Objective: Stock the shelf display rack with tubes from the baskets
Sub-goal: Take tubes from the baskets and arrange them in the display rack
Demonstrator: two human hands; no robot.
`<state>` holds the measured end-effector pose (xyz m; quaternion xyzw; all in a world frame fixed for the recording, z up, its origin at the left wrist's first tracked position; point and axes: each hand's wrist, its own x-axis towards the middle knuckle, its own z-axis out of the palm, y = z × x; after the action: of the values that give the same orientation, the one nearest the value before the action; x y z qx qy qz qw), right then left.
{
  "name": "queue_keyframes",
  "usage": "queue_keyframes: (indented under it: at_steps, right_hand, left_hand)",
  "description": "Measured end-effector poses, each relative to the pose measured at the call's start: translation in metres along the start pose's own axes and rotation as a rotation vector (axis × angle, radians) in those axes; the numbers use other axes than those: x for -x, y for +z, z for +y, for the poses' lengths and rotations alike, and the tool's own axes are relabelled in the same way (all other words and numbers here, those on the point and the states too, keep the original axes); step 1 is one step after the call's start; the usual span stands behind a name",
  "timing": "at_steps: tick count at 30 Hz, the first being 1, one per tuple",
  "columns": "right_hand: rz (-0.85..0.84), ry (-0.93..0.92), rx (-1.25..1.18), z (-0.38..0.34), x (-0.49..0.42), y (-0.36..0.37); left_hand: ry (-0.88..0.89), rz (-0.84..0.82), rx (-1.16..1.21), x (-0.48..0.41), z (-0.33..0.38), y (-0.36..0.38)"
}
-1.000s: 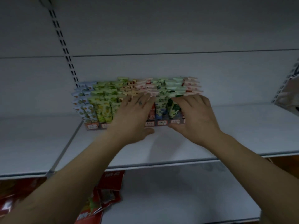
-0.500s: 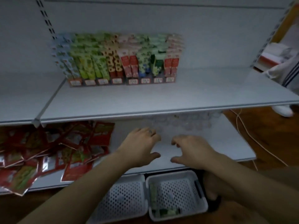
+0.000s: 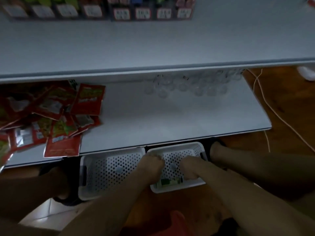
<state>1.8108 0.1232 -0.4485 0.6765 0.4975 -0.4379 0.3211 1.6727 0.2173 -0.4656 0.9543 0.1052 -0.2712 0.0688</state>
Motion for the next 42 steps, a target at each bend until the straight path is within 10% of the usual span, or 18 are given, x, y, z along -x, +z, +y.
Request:
queue_keyframes:
  at_steps: [12,19,27,42]
  right_hand:
    - [0.174,-0.070,-0.305,-0.009,-0.094,0.068]
    - [0.022,-0.057,-0.303,0.020,-0.100,0.067]
    - [-0.025,-0.002,-0.635,0.065,-0.063,0.039]
    - [0.395,-0.371,-0.909,0.020,0.107,-0.081]
  left_hand:
    - [0.035,-0.466,-0.428,-0.069,0.039,0.055]
    - [-0.147,0.031,0.136,-0.066,0.041,0.074]
    - [-0.172,-0.032,0.919,-0.054,0.020,0.031]
    - [0.002,0.414,0.736,0.084,-0.044,-0.173]
